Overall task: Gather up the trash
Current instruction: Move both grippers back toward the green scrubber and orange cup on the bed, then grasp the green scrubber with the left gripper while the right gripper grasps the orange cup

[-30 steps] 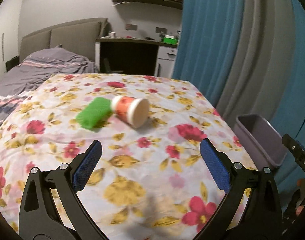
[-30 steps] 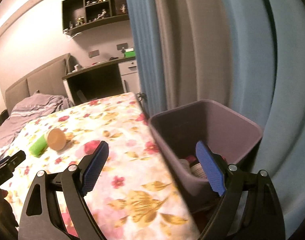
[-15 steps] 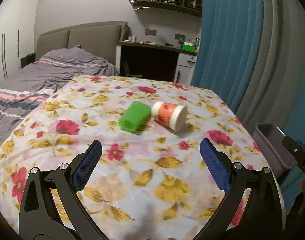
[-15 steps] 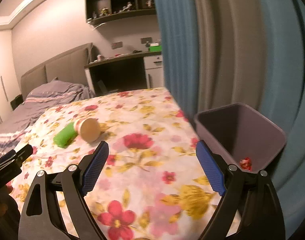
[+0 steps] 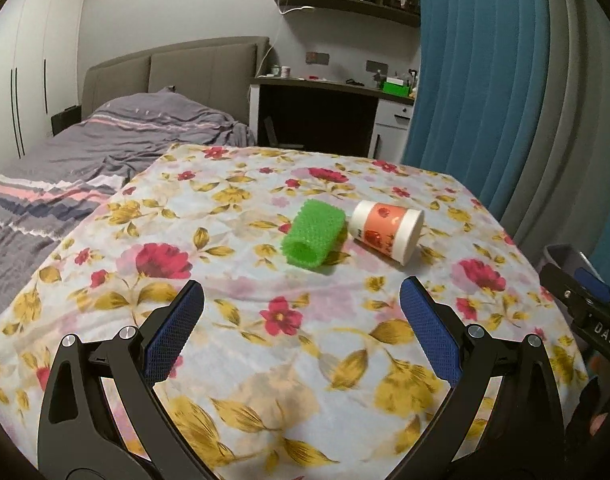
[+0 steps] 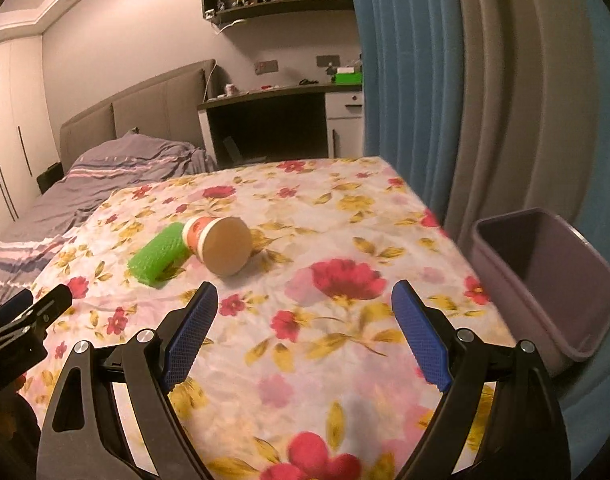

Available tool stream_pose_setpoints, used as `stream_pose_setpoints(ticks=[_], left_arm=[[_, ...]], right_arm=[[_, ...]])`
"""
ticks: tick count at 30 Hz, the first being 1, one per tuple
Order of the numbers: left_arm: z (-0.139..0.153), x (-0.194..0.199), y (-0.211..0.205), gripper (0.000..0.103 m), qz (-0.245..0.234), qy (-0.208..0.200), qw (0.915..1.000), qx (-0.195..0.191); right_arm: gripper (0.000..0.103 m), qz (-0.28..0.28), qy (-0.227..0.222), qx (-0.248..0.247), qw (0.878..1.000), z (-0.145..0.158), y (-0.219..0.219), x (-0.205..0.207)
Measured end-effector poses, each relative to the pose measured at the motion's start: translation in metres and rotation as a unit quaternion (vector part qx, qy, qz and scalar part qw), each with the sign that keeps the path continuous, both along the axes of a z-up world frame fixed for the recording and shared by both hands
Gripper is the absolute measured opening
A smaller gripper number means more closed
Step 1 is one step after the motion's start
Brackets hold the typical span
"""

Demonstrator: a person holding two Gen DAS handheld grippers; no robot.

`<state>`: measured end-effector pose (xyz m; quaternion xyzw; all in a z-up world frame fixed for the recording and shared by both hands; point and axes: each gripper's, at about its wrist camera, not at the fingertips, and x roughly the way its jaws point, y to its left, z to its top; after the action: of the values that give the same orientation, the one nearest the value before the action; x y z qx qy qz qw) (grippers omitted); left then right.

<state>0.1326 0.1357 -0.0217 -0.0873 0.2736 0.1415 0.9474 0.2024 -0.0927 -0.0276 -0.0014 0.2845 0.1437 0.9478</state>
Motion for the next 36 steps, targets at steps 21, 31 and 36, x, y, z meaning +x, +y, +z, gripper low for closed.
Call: stream_pose_setpoints(ticks=[21, 31, 36], left_arm=[[-0.023, 0.041, 0.067, 0.097, -0.011, 0.005, 0.9988, -0.047], [-0.036, 0.077, 0.070, 0.097, -0.042, 0.024, 0.9976, -0.049], [-0.041, 0.094, 0.064, 0.097, -0.054, 0.032, 0.9968, -0.049]], right_arm=[[0.055, 0.084, 0.064, 0.020, 0.994, -0.034, 0.100, 0.074], [0.015, 0.115, 0.086, 0.022, 0.989, -0.049, 0.121, 0.096], [0.004, 0.132, 0.070, 0.013, 0.989, -0.049, 0.124, 0.091]])
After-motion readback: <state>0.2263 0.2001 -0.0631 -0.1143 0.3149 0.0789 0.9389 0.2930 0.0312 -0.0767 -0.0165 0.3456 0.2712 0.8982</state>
